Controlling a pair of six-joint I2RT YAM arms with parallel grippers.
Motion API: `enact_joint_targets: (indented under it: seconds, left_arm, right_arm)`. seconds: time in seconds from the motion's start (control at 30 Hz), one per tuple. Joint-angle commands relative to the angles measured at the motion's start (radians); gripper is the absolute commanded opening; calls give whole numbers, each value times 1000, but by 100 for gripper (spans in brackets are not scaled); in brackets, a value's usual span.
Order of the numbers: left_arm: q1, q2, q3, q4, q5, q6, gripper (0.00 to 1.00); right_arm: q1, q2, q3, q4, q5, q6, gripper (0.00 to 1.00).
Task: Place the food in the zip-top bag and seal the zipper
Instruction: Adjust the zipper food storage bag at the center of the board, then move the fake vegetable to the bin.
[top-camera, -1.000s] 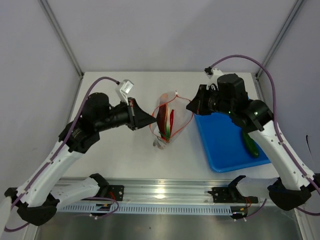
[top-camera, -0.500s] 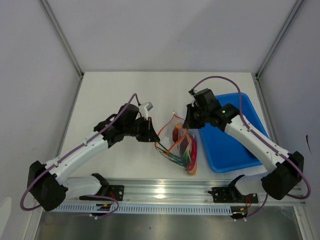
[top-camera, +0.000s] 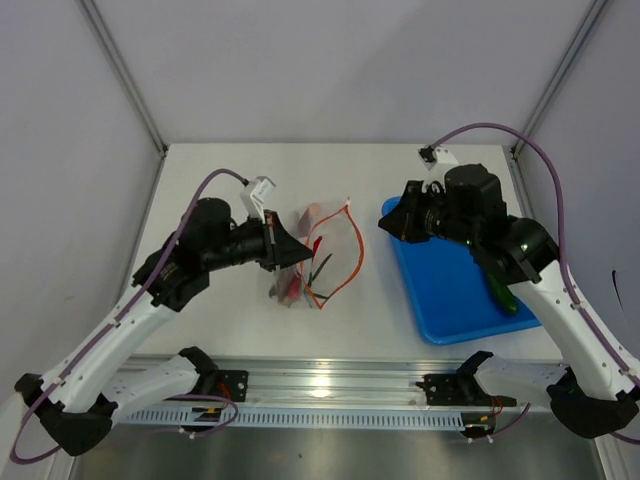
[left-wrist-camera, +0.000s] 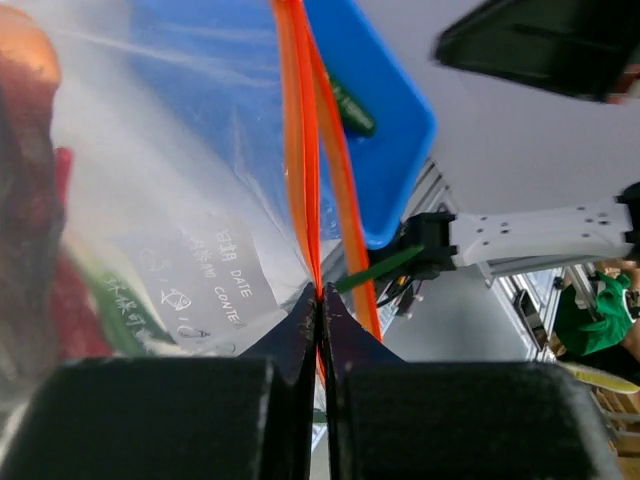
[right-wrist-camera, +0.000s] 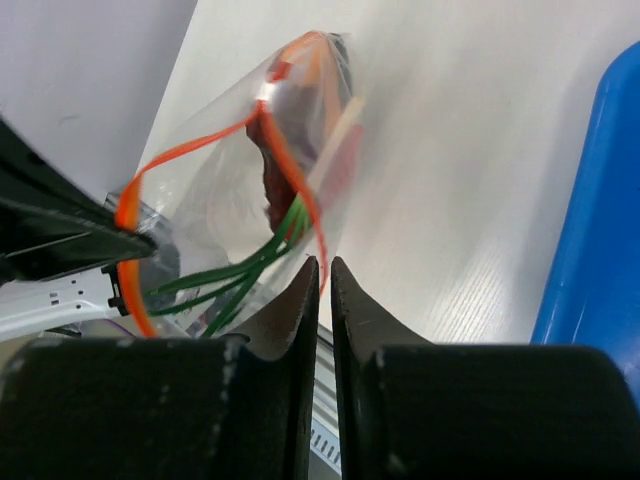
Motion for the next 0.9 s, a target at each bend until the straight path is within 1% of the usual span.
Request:
enact_joint_targets:
  seconds: [0.0, 0.13, 0.2, 0.23, 0.27, 0.3, 0.4, 0.43, 0.47, 0.53, 0.57, 0.63, 0.67, 0.7, 0.73, 0.77, 0.87]
  left_arm:
    - [9, 63, -76, 7, 11, -11, 1]
    - [9, 73, -131, 54, 40, -28, 1]
    - [9, 75, -125, 51, 31, -23, 0]
    - [9, 75, -122, 47, 28, -18, 1]
    - [7, 75, -116, 45, 28, -17, 1]
    - [9, 73, -105, 44, 28, -15, 1]
    - [7, 75, -74, 42, 25, -9, 1]
    - [9, 76, -62, 40, 26, -3, 1]
    - [9, 83, -47, 39, 32, -1, 0]
    - [9, 96, -19, 31, 40, 5, 0]
    - [7, 99, -13, 30, 46, 6, 1]
    - [7, 104, 4, 34, 55, 9, 1]
    - [9, 106, 5, 34, 57, 9, 0]
    - [9, 107, 10, 36, 60, 11, 1]
    - [9, 110, 16, 37, 60, 11, 1]
    - [7, 113, 15, 45, 63, 11, 1]
    - [9, 118, 1, 70, 83, 0, 1]
  right_arm:
    - [-2, 23, -55, 2, 8, 11, 12]
    - [-2, 55, -110, 44, -17, 15, 13]
    - [-2, 78, -119, 55, -31, 13, 17]
    - [-2, 84, -118, 57, -34, 13, 21]
    - [-2, 92, -112, 58, -34, 11, 28]
    - [0, 94, -106, 52, -26, 8, 43]
    - [-20, 95, -75, 5, 41, -8, 59]
    - [-34, 94, -72, -12, 54, -18, 60]
    - [-67, 92, -72, -38, 77, -19, 65]
    - [-110, 83, -80, -67, 104, -13, 68]
    - [-165, 78, -84, -104, 161, -1, 72]
    - [-230, 74, -104, -155, 192, 5, 78]
    - [-292, 72, -112, -172, 227, 2, 85]
    - [-322, 75, -119, -189, 248, -1, 87]
    - [-353, 84, -130, -208, 277, 2, 92]
    - [-411, 88, -139, -236, 325, 4, 99]
    - [-500, 100, -207, -235, 362, 2, 99]
